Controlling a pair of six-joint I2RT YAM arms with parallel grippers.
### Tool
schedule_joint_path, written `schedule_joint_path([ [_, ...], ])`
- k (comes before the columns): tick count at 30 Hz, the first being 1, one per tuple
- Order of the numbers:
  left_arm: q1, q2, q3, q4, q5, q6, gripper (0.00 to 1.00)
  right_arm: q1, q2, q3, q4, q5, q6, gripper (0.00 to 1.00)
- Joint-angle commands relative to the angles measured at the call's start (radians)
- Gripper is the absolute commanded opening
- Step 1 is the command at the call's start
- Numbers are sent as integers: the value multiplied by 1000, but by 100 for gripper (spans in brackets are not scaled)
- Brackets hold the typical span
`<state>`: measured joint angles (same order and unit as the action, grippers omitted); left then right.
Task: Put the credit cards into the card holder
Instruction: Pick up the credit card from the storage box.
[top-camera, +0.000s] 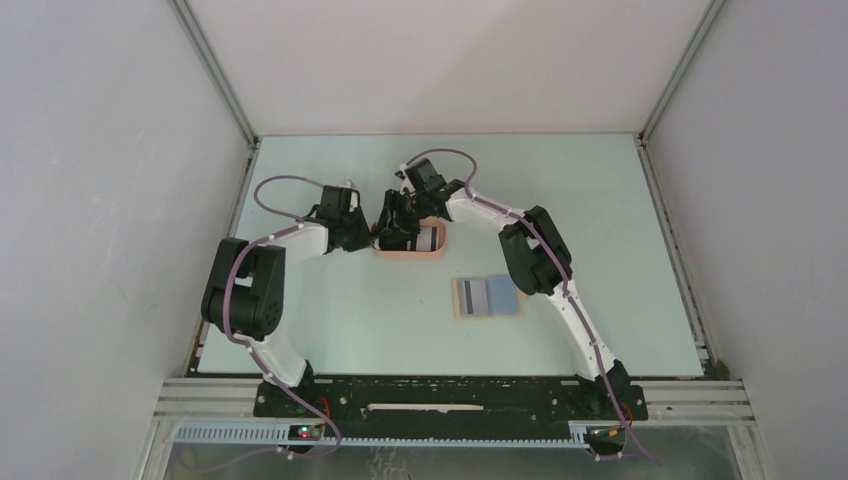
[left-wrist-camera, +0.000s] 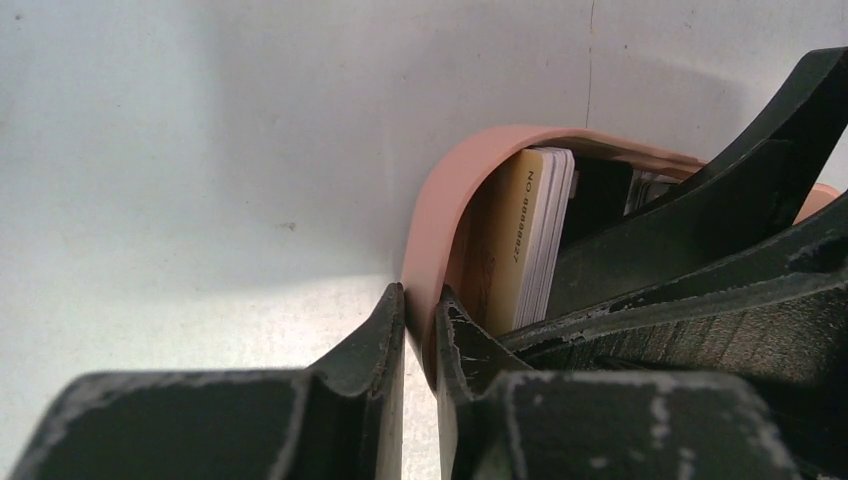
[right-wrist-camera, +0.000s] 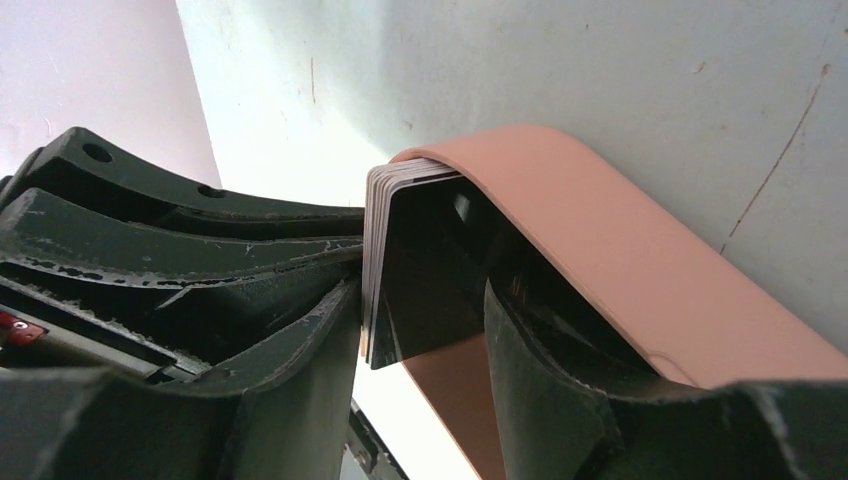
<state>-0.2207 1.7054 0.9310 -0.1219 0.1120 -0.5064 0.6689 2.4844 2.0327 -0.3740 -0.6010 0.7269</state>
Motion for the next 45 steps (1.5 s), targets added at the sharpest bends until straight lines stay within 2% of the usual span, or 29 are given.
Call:
schedule_joint_path([
  [1, -15, -17, 1, 18, 45, -27, 16, -14, -11, 3, -55, 64, -35, 55],
  [9, -17, -9, 4, 18, 40, -28, 16, -43, -62, -85, -13, 40, -36, 42],
  [24, -23, -11, 8, 15, 36, -29, 16, -85, -72, -160, 99, -112, -28, 48],
  [45, -25, -18, 10, 8, 6, -37, 16, -139, -139, -250, 149, -160, -16, 42],
])
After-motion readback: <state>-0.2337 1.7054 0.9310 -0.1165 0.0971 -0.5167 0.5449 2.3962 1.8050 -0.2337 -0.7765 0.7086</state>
